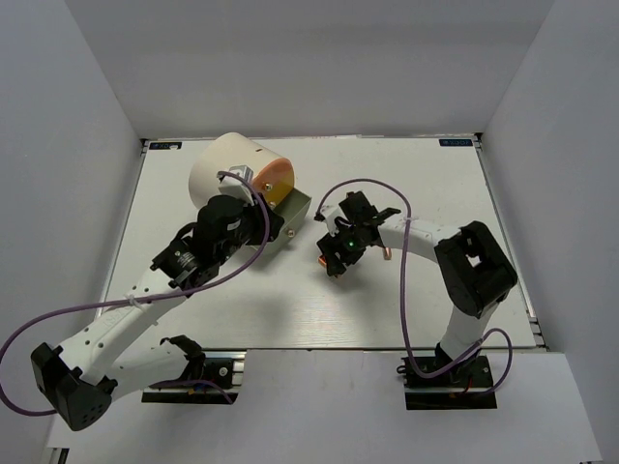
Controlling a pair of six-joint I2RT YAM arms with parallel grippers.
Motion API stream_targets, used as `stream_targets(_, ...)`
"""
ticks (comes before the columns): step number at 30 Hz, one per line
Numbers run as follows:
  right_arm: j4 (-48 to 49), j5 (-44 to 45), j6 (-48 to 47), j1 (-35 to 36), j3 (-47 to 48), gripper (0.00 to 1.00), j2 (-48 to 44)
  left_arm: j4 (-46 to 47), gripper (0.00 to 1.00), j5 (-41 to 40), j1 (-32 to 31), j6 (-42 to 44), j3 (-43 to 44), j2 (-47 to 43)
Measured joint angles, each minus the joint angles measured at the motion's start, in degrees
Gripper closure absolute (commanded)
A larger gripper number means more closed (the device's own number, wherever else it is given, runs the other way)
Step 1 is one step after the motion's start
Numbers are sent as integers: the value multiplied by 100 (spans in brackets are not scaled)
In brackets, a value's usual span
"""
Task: Organize the makeup
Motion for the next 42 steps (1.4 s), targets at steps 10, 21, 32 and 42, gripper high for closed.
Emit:
stream_targets(10,50,737,-227,376,13,85,111,-9,54,-31,0,-52,-151,-138)
stream_targets(21,127,-234,-551,151,4,100,-1064,-20,54,-138,0,-72,-227,-326)
stream_targets(32,1445,-315,-2761,227,564,100,-752,-391,54,-588,0,-160,-264,-1029)
stream_targets(42,2218,-245,-4942,348,914,100,-323,-535,54,-767,0,-289,-365,-1318)
